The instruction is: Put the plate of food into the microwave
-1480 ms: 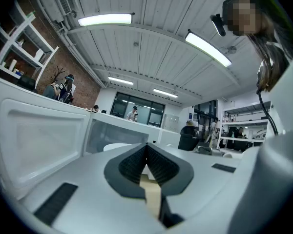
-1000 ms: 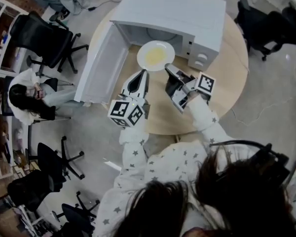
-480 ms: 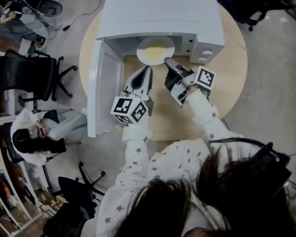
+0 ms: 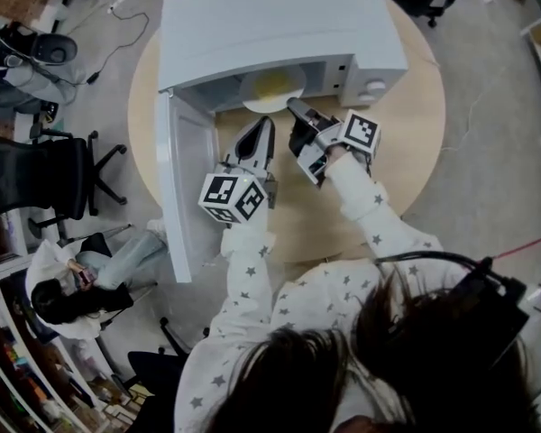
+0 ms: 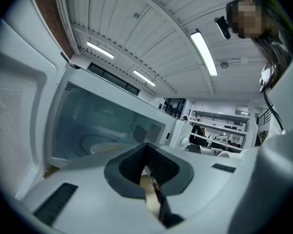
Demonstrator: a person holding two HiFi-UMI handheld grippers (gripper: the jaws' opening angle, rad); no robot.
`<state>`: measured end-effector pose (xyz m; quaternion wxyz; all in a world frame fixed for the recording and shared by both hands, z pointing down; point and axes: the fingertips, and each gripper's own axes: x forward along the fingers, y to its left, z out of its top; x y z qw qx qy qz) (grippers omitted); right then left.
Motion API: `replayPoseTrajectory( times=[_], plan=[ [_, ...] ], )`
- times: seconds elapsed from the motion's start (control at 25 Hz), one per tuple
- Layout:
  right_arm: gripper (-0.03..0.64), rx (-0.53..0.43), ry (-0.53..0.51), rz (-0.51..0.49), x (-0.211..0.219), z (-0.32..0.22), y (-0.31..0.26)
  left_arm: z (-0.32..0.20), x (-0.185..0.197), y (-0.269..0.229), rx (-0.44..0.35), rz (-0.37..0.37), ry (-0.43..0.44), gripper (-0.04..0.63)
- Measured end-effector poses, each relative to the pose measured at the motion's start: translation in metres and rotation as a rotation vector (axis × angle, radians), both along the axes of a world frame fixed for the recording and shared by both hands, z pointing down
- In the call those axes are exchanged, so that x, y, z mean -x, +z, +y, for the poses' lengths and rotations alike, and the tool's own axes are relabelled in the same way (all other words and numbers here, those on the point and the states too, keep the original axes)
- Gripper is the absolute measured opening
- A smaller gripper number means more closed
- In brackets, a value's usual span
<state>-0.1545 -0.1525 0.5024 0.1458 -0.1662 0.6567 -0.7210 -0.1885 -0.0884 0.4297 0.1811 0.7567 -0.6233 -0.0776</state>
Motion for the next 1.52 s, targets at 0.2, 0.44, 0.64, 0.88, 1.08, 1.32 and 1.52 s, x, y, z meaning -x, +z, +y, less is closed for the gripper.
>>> replayPoseTrajectory(
  times=[0.2, 0.44, 0.64, 0.88, 1.08, 1.32, 1.52],
  plan=[
    [0.020, 0.038, 0.008, 0.017, 0.006, -0.008, 0.009, -0.012, 0.004, 0.003, 0.018, 0.007, -0.005, 0.002],
    [0.020, 0.058, 0.022, 0.010, 0.018, -0.019, 0.017, -0.023, 0.017, 0.011, 0.046, -0.004, -0.009, 0.002],
    [0.018, 0.041, 0.030, -0.006, 0.025, -0.025, 0.023, -0.029, 0.023, 0.019, 0.066, 0.000, 0.001, 0.002],
    [0.018, -0.001, 0.043, 0.019, 0.033, -0.033, 0.023, -0.037, 0.028, 0.025, 0.073, 0.013, 0.018, 0.002],
    [0.018, -0.046, 0.007, 0.092, 0.039, -0.035, 0.028, -0.041, 0.030, 0.030, 0.082, 0.022, 0.032, 0.002],
    [0.020, -0.112, -0.021, 0.153, 0.045, -0.040, 0.028, -0.046, 0.031, 0.036, 0.088, 0.032, 0.043, 0.002],
    [0.081, -0.140, -0.005, 0.168, 0.043, -0.045, 0.029, -0.051, 0.033, 0.037, 0.086, 0.029, 0.053, 0.002]
  ],
)
